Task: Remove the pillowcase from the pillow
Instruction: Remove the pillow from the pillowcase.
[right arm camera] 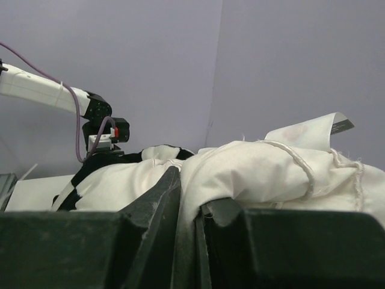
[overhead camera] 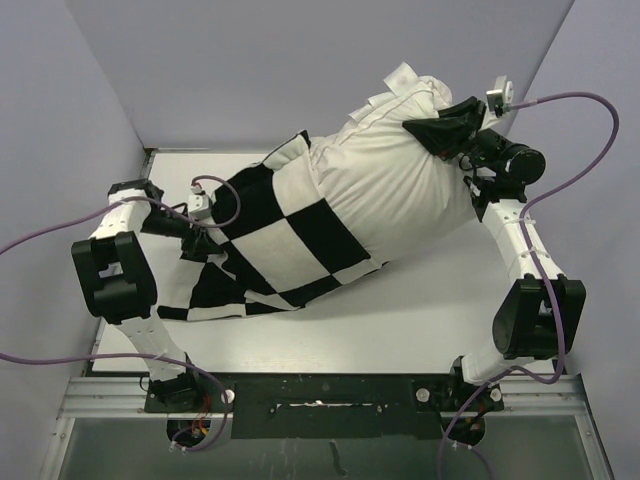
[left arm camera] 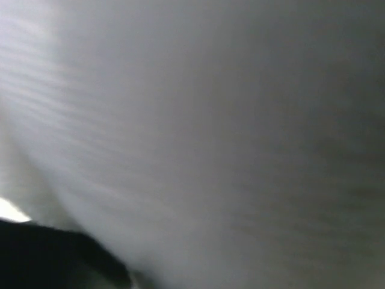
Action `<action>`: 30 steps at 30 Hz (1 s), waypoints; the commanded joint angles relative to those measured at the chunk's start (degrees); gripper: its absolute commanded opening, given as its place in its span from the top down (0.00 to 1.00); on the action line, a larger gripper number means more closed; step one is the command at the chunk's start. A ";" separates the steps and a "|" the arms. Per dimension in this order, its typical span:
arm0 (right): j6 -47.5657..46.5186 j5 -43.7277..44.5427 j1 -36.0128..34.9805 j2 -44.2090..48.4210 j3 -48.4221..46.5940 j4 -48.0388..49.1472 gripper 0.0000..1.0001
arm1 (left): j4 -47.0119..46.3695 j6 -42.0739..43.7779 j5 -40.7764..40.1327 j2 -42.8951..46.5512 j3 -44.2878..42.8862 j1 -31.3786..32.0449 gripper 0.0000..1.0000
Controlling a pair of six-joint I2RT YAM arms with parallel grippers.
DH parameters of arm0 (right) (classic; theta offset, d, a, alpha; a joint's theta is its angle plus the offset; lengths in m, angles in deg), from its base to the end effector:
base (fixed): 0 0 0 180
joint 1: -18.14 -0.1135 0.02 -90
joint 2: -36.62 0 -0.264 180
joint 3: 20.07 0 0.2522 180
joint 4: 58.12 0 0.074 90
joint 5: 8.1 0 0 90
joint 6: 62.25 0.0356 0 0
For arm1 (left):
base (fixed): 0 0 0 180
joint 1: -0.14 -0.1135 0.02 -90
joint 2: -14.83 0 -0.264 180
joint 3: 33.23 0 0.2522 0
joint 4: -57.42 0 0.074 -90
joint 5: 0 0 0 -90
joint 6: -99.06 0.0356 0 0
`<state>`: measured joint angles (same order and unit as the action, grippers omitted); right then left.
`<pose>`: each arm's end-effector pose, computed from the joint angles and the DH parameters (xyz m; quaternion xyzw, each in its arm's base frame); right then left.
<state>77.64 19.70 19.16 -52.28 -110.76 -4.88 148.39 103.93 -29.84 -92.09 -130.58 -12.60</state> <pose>0.3194 0.0258 0.4596 -0.3343 0.4440 0.4791 0.6794 0.3275 0.0424 0.2340 0.5313 0.6799 -0.3589 0.3558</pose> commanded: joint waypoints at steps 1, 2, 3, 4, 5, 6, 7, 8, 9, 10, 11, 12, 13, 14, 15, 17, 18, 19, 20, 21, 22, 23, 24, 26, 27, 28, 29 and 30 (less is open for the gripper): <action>-3.83 3.27 -0.93 5.12 -1.95 3.98 1.00 | -6.90 -3.08 0.97 1.62 1.66 -1.12 0.68; -4.66 3.73 -0.83 5.40 -1.53 2.94 1.00 | -7.92 -3.10 0.86 1.96 2.17 -1.54 0.78; -5.68 3.94 -0.84 5.78 -1.28 1.40 1.00 | -9.26 -3.52 0.41 2.38 2.88 -1.74 0.95; -6.92 4.19 -0.92 6.15 -1.09 -0.28 1.00 | -11.85 -5.40 -0.02 2.86 3.60 -2.02 1.00; -7.96 4.45 -0.95 6.44 -1.04 -1.64 1.00 | -14.26 -7.30 0.11 3.47 4.46 -2.48 1.00; -8.75 4.82 -0.96 6.75 -0.91 -3.01 1.00 | -15.64 -8.05 0.58 4.07 5.16 -3.01 1.00; -9.56 5.25 -0.95 7.00 -0.82 -4.45 1.00 | -16.56 -8.74 0.99 4.94 5.67 -3.45 1.00; -10.65 5.73 -0.89 7.44 -0.71 -6.53 1.00 | -17.20 -9.39 1.28 5.51 5.98 -3.77 1.00; -13.11 6.35 -0.79 8.12 -0.64 -9.33 1.00 | -17.44 -9.70 1.42 5.96 6.20 -4.06 1.00; -15.46 7.24 -0.69 8.88 -0.60 -12.94 1.00 | -17.51 -9.89 1.49 6.39 6.36 -4.58 1.00; -18.16 8.45 -0.59 9.71 -0.67 -17.41 1.00 | -17.67 -10.13 1.60 6.83 6.53 -5.37 1.00; -21.38 9.85 -0.49 10.44 -0.75 -21.71 1.00 | -18.10 -10.60 1.69 7.29 6.71 -6.51 1.00; -24.45 11.69 -0.36 11.36 -0.87 -26.77 1.00 | -18.36 -10.89 1.63 7.59 6.83 -7.73 1.00; -27.78 13.87 -0.40 12.22 -0.98 -31.17 1.00 | -18.45 -10.97 1.40 7.86 6.90 -9.07 1.00; -30.50 16.49 -0.44 12.98 -0.91 -35.00 1.00 | -18.54 -11.03 0.89 8.06 6.87 -10.41 1.00; -33.94 22.97 -0.29 14.44 -0.31 -41.94 1.00 | -18.49 -10.95 -0.72 8.42 6.86 -13.18 1.00; -35.23 26.39 -0.24 15.18 0.29 -43.71 1.00 | -18.64 -11.01 -1.68 8.68 6.94 -14.52 1.00; -36.47 30.10 -0.12 15.92 1.24 -44.54 1.00 | -18.67 -10.71 -2.27 8.92 7.02 -16.61 1.00; -37.08 32.45 -0.08 16.65 2.40 -44.52 1.00 | -18.67 -10.39 -2.52 9.11 7.08 -18.24 1.00; -37.41 34.76 -0.05 17.48 3.60 -44.50 1.00 | -18.76 -10.06 -3.01 9.36 7.12 -19.84 1.00; -37.74 36.91 0.03 18.06 4.47 -44.77 1.00 | -18.81 -9.65 -3.67 9.50 7.13 -21.11 1.00; -38.02 39.26 0.04 18.64 5.18 -45.26 1.00 | -18.80 -9.17 -4.29 9.60 7.17 -22.29 1.00; -38.29 42.09 0.08 19.09 5.75 -46.45 1.00 | -18.75 -8.59 -4.87 9.69 7.21 -23.41 1.00; -38.69 47.00 0.43 20.00 6.90 -48.00 1.00 | -18.41 -7.27 -5.93 9.80 7.21 -25.27 1.00; -38.61 49.47 0.66 20.40 7.63 -48.59 1.00 | -18.32 -6.50 -6.37 9.94 7.28 -26.04 1.00; -38.27 52.18 1.01 20.92 8.33 -49.53 1.00 | -18.51 -6.15 -6.86 10.11 7.45 -26.70 1.00; -37.93 54.77 1.53 21.47 9.05 -50.54 1.00 | -18.64 -5.49 -7.28 10.26 7.71 -27.40 1.00; -37.55 56.75 2.33 21.84 9.86 -51.24 1.00 | -19.04 -4.85 -7.83 10.42 8.12 -28.00 1.00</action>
<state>44.00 52.18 15.88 -37.59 -99.81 -63.94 134.56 94.67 -26.49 -83.37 -123.17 -33.47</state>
